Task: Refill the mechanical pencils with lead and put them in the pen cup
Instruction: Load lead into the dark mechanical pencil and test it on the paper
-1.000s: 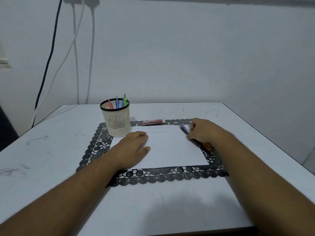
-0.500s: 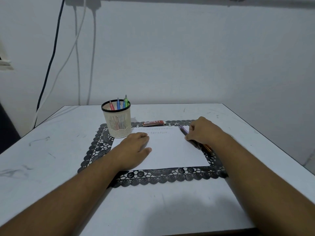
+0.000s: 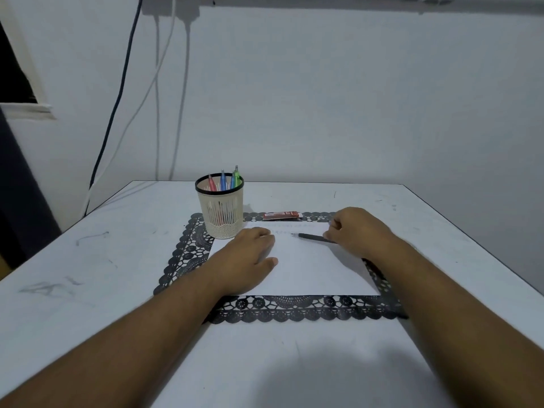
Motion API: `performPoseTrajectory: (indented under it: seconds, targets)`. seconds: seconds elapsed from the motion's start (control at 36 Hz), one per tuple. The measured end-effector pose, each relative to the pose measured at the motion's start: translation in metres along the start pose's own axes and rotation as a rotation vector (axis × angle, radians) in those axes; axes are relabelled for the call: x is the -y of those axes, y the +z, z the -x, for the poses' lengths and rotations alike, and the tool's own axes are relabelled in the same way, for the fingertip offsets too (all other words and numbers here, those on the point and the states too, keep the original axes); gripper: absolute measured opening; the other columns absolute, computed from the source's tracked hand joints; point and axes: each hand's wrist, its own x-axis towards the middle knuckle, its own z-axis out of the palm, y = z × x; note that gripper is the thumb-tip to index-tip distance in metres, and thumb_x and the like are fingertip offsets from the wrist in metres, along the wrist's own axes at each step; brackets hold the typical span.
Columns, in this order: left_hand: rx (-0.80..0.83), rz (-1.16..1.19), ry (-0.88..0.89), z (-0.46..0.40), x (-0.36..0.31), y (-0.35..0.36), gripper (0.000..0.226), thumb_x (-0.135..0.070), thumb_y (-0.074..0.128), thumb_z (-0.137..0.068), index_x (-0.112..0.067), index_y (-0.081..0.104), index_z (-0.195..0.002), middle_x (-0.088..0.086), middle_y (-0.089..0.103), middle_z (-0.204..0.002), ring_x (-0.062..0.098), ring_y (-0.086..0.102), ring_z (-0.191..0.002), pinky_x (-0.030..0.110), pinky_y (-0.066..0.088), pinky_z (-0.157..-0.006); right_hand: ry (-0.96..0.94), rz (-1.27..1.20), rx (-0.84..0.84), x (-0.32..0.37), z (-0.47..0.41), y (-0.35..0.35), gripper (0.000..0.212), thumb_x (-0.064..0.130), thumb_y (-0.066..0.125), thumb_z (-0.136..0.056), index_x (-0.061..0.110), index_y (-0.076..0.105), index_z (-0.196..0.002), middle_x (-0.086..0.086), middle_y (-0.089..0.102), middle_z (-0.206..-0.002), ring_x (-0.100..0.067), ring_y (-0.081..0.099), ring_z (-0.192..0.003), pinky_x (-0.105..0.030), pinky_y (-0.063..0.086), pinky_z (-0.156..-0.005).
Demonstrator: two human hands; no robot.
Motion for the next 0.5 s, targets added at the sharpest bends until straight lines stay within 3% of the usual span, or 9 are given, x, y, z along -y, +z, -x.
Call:
performPoseTrajectory:
  seconds: [0.08, 0.17, 0.25, 0.31, 0.36, 0.44, 0.5]
  targets:
    - [-0.112, -0.004, 0.049, 0.001, 0.001, 0.001, 0.059, -0.042, 0.054, -0.102, -0.021, 0.038, -0.156, -0.006, 0.03, -0.162, 0.013, 0.018, -0.151, 0.039, 0.026, -0.123, -0.08, -0.063, -0.009, 0.01, 0.008, -0.001, 0.033, 0.035, 0.069, -0.096, 0.014, 0.057, -0.073, -0.002, 0.064, -0.078, -0.021, 0.054, -0.069, -0.033, 0.04, -0.062]
    - [-0.283, -0.097, 0.159, -0.001, 0.0, -0.001, 0.061, -0.043, 0.061, -0.098, -0.024, 0.043, -0.153, -0.005, 0.039, -0.157, 0.014, 0.028, -0.146, 0.037, 0.029, -0.121, -0.204, -0.097, -0.005, 0.026, 0.018, 0.003, 0.026, 0.035, 0.067, -0.098, 0.014, 0.062, -0.083, 0.001, 0.068, -0.082, -0.019, 0.056, -0.069, -0.033, 0.036, -0.06]
    - [-0.357, -0.194, 0.253, -0.003, -0.006, -0.004, 0.05, -0.043, 0.068, -0.094, -0.026, 0.057, -0.14, -0.005, 0.059, -0.139, 0.017, 0.05, -0.128, 0.04, 0.039, -0.108, -0.318, -0.201, 0.048, 0.041, 0.022, 0.011, 0.02, 0.034, 0.067, -0.098, 0.019, 0.065, -0.084, 0.004, 0.065, -0.077, -0.014, 0.053, -0.066, -0.033, 0.036, -0.06]
    - [-0.419, -0.265, 0.285, -0.004, -0.009, -0.005, 0.027, -0.042, 0.069, -0.093, -0.029, 0.069, -0.116, -0.008, 0.072, -0.108, 0.016, 0.064, -0.101, 0.039, 0.045, -0.093, -0.357, -0.296, 0.095, 0.048, 0.024, 0.02, 0.018, 0.031, 0.068, -0.098, 0.018, 0.067, -0.085, 0.007, 0.06, -0.073, -0.005, 0.046, -0.059, -0.028, 0.033, -0.058]
    - [-0.44, -0.3, 0.271, -0.004, -0.01, -0.01, 0.013, -0.042, 0.066, -0.095, -0.03, 0.072, -0.099, -0.01, 0.072, -0.084, 0.015, 0.065, -0.079, 0.037, 0.046, -0.084, -0.371, -0.405, 0.108, 0.052, 0.025, 0.026, 0.016, 0.028, 0.068, -0.098, 0.017, 0.068, -0.086, 0.012, 0.056, -0.068, -0.002, 0.042, -0.056, -0.022, 0.031, -0.055]
    - [-0.425, -0.253, 0.223, -0.003, -0.003, -0.017, 0.013, -0.039, 0.067, -0.096, -0.029, 0.075, -0.097, -0.008, 0.074, -0.083, 0.017, 0.066, -0.075, 0.034, 0.043, -0.072, -0.339, -0.543, 0.101, 0.05, 0.022, 0.031, 0.011, 0.026, 0.067, -0.099, 0.021, 0.069, -0.09, 0.018, 0.056, -0.066, -0.002, 0.048, -0.063, -0.021, 0.037, -0.062]
    - [-0.408, -0.203, 0.152, -0.002, 0.003, -0.02, 0.013, -0.038, 0.066, -0.097, -0.028, 0.074, -0.1, -0.008, 0.073, -0.089, 0.017, 0.065, -0.081, 0.032, 0.042, -0.066, -0.298, -0.599, 0.076, 0.044, 0.018, 0.03, 0.004, 0.025, 0.068, -0.098, 0.023, 0.07, -0.096, 0.015, 0.064, -0.078, -0.005, 0.056, -0.073, -0.027, 0.044, -0.072]
